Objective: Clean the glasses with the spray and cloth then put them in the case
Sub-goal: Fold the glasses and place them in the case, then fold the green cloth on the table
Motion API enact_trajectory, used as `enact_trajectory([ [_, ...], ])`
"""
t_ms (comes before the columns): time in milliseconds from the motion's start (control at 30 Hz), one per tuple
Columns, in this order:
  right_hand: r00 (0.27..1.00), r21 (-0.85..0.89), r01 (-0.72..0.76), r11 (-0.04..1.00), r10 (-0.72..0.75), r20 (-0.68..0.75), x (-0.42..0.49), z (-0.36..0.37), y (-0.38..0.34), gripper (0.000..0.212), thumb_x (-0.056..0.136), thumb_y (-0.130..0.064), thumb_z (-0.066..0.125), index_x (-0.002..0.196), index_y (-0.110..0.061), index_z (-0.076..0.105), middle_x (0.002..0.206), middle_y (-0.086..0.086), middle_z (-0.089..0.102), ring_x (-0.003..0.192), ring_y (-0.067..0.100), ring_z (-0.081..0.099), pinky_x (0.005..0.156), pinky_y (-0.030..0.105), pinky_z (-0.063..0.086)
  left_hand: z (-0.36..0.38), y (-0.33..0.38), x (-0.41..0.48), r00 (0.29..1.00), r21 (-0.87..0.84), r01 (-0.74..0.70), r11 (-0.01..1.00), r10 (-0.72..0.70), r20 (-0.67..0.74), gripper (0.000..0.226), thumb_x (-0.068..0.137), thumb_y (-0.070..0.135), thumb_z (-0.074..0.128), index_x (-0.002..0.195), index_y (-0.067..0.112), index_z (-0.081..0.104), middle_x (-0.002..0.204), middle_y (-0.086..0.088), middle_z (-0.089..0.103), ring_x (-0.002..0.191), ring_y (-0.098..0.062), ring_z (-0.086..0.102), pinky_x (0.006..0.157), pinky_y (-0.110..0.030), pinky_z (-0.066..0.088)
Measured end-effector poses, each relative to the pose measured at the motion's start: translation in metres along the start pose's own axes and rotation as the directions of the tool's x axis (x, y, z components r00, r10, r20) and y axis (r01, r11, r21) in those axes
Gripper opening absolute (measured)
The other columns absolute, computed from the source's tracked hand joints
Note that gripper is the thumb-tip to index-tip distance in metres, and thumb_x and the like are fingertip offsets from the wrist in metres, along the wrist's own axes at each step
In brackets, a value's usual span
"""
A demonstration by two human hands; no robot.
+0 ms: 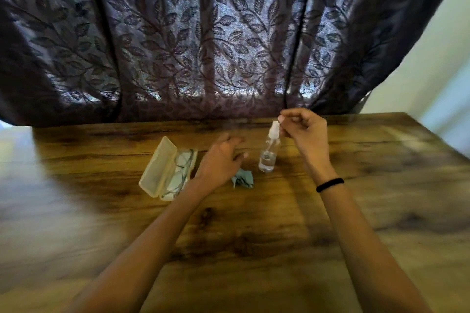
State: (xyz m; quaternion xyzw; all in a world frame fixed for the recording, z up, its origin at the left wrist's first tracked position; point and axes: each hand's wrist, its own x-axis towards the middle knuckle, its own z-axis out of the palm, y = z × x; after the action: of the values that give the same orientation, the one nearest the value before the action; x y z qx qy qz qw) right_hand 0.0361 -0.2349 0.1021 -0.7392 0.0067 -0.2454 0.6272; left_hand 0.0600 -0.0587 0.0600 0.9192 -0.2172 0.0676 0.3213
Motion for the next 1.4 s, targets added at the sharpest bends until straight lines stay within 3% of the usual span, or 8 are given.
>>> enact_trajectory([
  [267,0.989,-0.126,-0.148,0.981,0.147,-0.018,-0.003,-0.016,0.045,0.032,0.077,-0.009,0.071,0.106,-0.001,0.059,0.085,0.013,0.063,0.081,0.024,0.061,0.073,0.041,0.053,0.030,0.011,0.031,0.995,-0.059,-0.039,0.998,0.044,0.090,0.047,0.085,0.019,0.061,0.129,0.012,0.047,0.127,-0.010,0.052,0.096,-0.020,0.060,0.082,-0.029,0.046],
  [433,0.965,-0.100,-0.246,0.964,0.253,0.065,-0.007,-0.010,0.060,0.038,0.076,-0.009,0.072,0.110,-0.001,0.057,0.083,0.000,0.062,0.086,0.020,0.061,0.075,0.035,0.054,0.044,0.006,0.041,0.991,-0.117,-0.013,0.993,0.028,0.129,0.051,0.082,0.020,0.064,0.130,0.015,0.046,0.124,-0.007,0.059,0.102,-0.020,0.059,0.079,-0.029,0.046],
  [567,0.966,-0.069,-0.234,0.970,0.240,0.099,-0.009,-0.003,0.064,0.035,0.077,-0.010,0.069,0.110,-0.006,0.058,0.098,0.010,0.066,0.094,0.024,0.063,0.079,0.038,0.054,0.047,0.002,0.044,0.994,-0.163,-0.023,0.986,0.041,0.104,0.047,0.082,0.022,0.065,0.126,0.017,0.049,0.116,-0.005,0.063,0.100,-0.019,0.061,0.077,-0.029,0.048],
  [900,0.970,-0.061,-0.220,0.974,0.225,0.089,-0.005,0.009,0.070,0.031,0.080,-0.011,0.068,0.110,-0.007,0.060,0.104,0.015,0.068,0.098,0.027,0.063,0.084,0.041,0.053,0.049,-0.004,0.049,0.999,-0.182,-0.012,0.983,0.020,0.043,0.045,0.081,0.021,0.067,0.123,0.016,0.052,0.111,-0.004,0.066,0.095,-0.017,0.063,0.079,-0.032,0.051],
  [1067,0.975,-0.055,-0.205,0.977,0.209,0.073,0.009,0.015,0.072,0.028,0.081,-0.008,0.066,0.108,-0.007,0.060,0.105,0.020,0.067,0.092,0.021,0.063,0.081,0.038,0.052,0.048,-0.007,0.064,0.999,-0.124,-0.010,0.992,0.014,0.033,0.029,0.078,0.022,0.069,0.103,0.013,0.058,0.102,-0.008,0.070,0.090,-0.021,0.066,0.076,-0.033,0.053],
  [1233,0.968,-0.047,-0.238,0.970,0.241,0.075,0.015,0.017,0.074,0.032,0.081,-0.010,0.066,0.112,-0.008,0.058,0.105,0.015,0.066,0.099,0.028,0.063,0.086,0.051,0.053,0.047,-0.009,0.074,0.998,-0.132,-0.021,0.991,0.027,0.050,0.028,0.077,0.020,0.070,0.101,0.010,0.058,0.102,-0.011,0.069,0.092,-0.024,0.065,0.077,-0.035,0.053],
  [1333,0.967,-0.009,-0.255,0.967,0.255,0.030,0.010,0.017,0.077,0.045,0.079,-0.012,0.069,0.121,-0.008,0.053,0.109,0.008,0.063,0.096,0.017,0.063,0.085,0.036,0.053,0.044,-0.015,0.066,0.998,-0.161,0.002,0.987,0.007,0.055,0.051,0.077,0.019,0.070,0.124,0.013,0.050,0.111,-0.009,0.066,0.097,-0.024,0.064,0.082,-0.038,0.053],
  [1400,0.964,-0.018,-0.262,0.965,0.261,-0.045,-0.001,0.016,0.077,0.041,0.077,-0.014,0.070,0.116,-0.012,0.054,0.105,0.002,0.061,0.090,0.008,0.059,0.081,0.025,0.050,0.041,-0.023,0.055,0.996,-0.170,0.054,0.984,-0.041,0.080,0.060,0.078,0.018,0.070,0.132,0.017,0.043,0.117,-0.008,0.063,0.100,-0.020,0.063,0.085,-0.034,0.052],
])
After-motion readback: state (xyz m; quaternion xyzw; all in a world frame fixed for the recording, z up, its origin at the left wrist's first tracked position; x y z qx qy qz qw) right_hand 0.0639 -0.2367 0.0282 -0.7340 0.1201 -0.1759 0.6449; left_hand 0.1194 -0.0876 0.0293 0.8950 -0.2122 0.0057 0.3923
